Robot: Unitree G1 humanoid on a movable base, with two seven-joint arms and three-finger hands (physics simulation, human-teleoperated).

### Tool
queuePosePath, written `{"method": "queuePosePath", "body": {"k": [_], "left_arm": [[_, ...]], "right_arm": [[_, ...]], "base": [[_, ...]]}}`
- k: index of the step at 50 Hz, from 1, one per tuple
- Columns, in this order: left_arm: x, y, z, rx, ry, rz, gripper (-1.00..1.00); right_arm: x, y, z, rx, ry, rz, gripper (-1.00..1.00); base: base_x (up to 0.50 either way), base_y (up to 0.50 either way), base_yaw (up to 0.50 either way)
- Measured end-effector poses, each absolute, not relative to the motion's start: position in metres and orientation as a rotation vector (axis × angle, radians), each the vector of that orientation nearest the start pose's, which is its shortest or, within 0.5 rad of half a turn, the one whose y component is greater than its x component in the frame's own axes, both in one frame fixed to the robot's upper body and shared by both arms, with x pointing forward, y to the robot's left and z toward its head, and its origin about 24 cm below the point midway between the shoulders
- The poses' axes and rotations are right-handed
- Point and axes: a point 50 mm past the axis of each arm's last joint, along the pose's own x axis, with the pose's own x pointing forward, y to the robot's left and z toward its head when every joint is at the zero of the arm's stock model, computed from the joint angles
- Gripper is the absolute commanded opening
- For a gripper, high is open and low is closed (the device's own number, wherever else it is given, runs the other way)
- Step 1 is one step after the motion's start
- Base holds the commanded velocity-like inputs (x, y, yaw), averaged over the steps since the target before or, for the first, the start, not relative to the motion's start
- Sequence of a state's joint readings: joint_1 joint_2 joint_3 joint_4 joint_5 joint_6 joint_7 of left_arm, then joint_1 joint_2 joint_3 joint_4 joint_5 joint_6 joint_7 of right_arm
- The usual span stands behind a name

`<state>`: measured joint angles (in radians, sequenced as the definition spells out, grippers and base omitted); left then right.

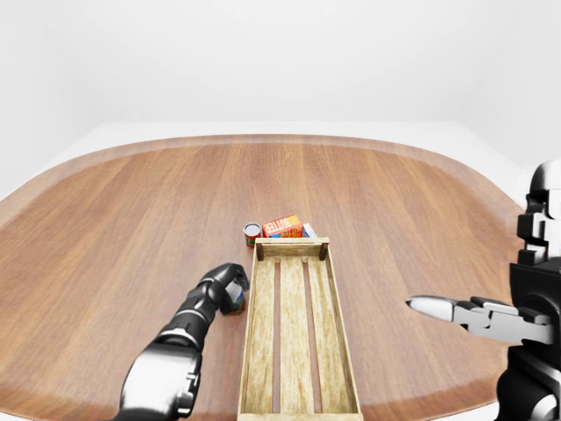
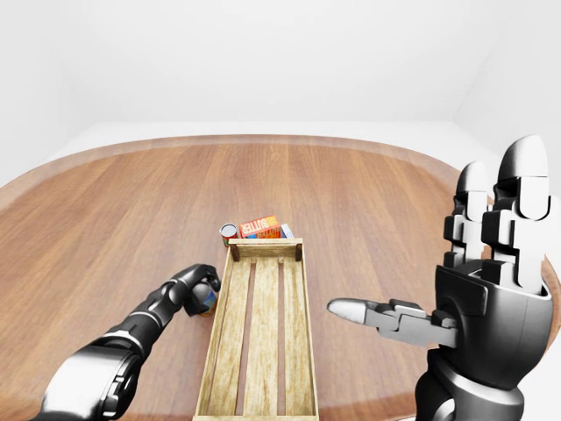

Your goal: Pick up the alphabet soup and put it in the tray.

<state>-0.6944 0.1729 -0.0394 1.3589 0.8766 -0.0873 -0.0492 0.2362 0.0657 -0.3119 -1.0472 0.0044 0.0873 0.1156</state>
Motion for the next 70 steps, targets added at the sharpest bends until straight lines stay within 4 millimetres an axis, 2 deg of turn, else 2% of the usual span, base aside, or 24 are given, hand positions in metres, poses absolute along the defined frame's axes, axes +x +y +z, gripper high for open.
{"method": "queuePosePath", "body": {"k": [14, 32, 40, 47, 54, 62, 70], "left_arm": [[0.317, 0.177, -0.046, 1.031, 0.615, -0.423, -1.0], [0.322, 0.22, -0.03, 0.994, 0.63, -0.287, -1.0], [0.331, 0.231, -0.016, 0.988, 0.6, -0.246, -1.0], [0.342, 0.232, 0.004, 1.004, 0.528, -0.241, -1.0], [0.353, 0.223, 0.032, 1.032, 0.402, -0.274, -1.0], [0.358, 0.209, 0.078, 1.071, 0.261, -0.297, -1.0], [0.351, 0.187, 0.125, 1.11, 0.138, -0.349, -1.0]], "right_arm": [[0.136, -0.201, 0.21, -0.178, -0.706, -0.26, 0.98], [0.136, -0.201, 0.21, -0.175, -0.707, -0.259, 0.98], [0.136, -0.2, 0.21, -0.174, -0.706, -0.258, 0.98], [0.136, -0.2, 0.21, -0.171, -0.708, -0.258, 0.98], [0.136, -0.2, 0.21, -0.168, -0.709, -0.258, 0.98], [0.137, -0.2, 0.21, -0.164, -0.713, -0.256, 0.98], [0.137, -0.2, 0.211, -0.16, -0.717, -0.258, 0.98]], "base": [[0.0, 0.0, 0.0], [0.0, 0.0, 0.0], [0.0, 0.0, 0.0], [0.0, 0.0, 0.0], [0.0, 0.0, 0.0], [0.0, 0.0, 0.0], [0.0, 0.0, 0.0]]}}
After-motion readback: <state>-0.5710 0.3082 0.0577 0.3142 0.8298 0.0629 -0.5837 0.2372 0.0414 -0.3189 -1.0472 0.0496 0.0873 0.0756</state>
